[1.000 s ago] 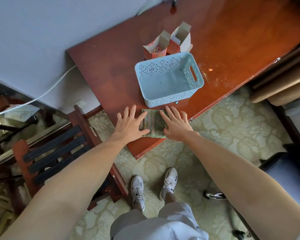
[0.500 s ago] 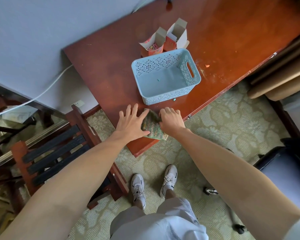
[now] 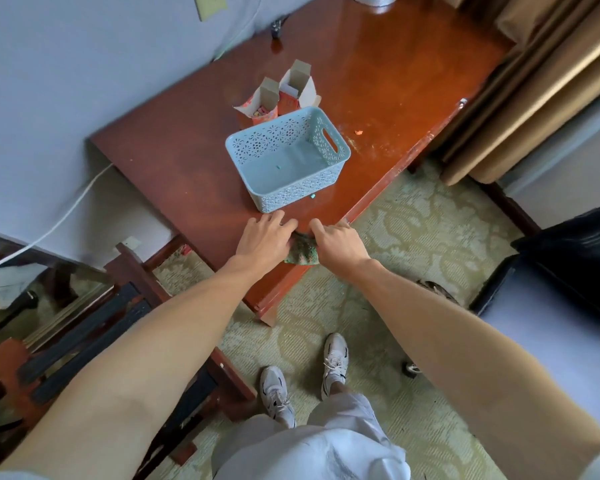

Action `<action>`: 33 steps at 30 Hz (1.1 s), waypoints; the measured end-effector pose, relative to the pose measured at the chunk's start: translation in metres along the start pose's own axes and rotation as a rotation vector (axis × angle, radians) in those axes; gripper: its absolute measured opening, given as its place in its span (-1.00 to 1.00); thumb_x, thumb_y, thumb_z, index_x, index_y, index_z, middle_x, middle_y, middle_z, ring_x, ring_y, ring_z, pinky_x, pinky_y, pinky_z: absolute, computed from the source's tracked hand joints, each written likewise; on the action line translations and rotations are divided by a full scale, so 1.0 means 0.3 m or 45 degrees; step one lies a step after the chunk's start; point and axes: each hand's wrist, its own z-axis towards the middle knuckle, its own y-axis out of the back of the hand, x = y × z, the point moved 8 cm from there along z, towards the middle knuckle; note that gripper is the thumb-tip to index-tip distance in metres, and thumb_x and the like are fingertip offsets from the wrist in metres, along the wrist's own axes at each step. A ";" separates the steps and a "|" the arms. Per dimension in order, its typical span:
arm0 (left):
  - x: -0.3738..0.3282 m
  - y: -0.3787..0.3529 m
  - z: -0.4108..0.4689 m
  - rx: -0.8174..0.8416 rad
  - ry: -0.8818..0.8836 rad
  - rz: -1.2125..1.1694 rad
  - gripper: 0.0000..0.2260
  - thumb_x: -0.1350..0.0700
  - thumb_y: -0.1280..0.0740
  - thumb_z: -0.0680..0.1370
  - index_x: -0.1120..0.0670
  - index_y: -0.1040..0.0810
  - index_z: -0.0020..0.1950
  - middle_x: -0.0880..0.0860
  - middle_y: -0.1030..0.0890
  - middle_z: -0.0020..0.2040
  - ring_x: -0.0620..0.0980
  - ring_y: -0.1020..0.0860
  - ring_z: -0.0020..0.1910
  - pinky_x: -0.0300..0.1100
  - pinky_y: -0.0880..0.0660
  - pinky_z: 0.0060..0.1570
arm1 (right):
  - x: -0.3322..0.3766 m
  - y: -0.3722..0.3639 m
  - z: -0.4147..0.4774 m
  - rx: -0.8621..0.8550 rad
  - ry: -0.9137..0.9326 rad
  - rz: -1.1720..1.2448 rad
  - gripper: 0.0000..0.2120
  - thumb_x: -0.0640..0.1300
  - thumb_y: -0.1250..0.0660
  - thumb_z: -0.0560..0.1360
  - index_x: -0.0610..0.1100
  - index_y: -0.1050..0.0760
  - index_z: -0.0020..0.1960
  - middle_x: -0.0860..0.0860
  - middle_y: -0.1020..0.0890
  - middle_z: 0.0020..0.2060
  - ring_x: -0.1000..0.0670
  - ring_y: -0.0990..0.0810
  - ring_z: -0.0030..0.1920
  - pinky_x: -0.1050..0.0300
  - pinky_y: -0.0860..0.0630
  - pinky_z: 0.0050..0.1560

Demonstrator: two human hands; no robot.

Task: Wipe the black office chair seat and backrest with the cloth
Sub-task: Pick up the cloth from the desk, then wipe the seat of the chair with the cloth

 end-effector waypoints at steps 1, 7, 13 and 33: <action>-0.027 0.011 -0.004 -0.017 -0.036 -0.007 -0.71 0.15 -0.25 0.57 0.12 -0.50 0.28 0.18 -0.51 0.26 0.24 -0.52 0.18 0.13 -0.42 0.03 | -0.014 0.012 -0.029 -0.027 -0.044 0.000 -0.75 -0.41 -0.14 0.43 -0.25 -0.37 0.09 -0.10 -0.58 -0.34 -0.19 -0.52 -0.33 0.02 -0.35 -0.10; -0.257 0.062 -0.026 -0.085 -0.275 0.007 -0.81 0.08 -0.24 0.59 0.13 -0.46 0.15 0.12 -0.54 0.08 0.20 -0.56 0.02 0.04 -0.42 -0.11 | -0.141 0.060 -0.255 -0.060 -0.283 -0.004 -0.74 -0.21 -0.17 0.54 -0.16 -0.45 0.21 -0.13 -0.68 -0.13 -0.25 -0.60 -0.11 0.04 -0.35 -0.07; -0.579 0.054 -0.030 -0.094 -0.516 0.010 -0.87 0.11 -0.26 0.56 0.14 -0.47 0.05 0.12 -0.59 0.00 0.21 -0.59 -0.03 0.01 -0.42 -0.21 | -0.312 0.115 -0.547 -0.097 -0.527 0.045 -0.60 0.02 -0.02 0.50 -0.11 -0.54 0.11 -0.11 -0.68 -0.11 -0.24 -0.59 -0.08 0.10 -0.22 -0.18; -1.984 -0.167 -0.137 0.095 -1.000 0.202 -0.85 0.10 -0.17 0.60 0.12 -0.41 0.12 0.12 -0.60 0.07 0.22 -0.59 0.01 0.00 -0.41 -0.11 | -1.108 0.044 -1.760 -0.186 -1.282 0.379 -0.77 -0.16 -0.21 0.54 -0.02 -0.60 0.09 -0.08 -0.68 -0.06 -0.19 -0.59 -0.03 0.05 -0.47 -0.07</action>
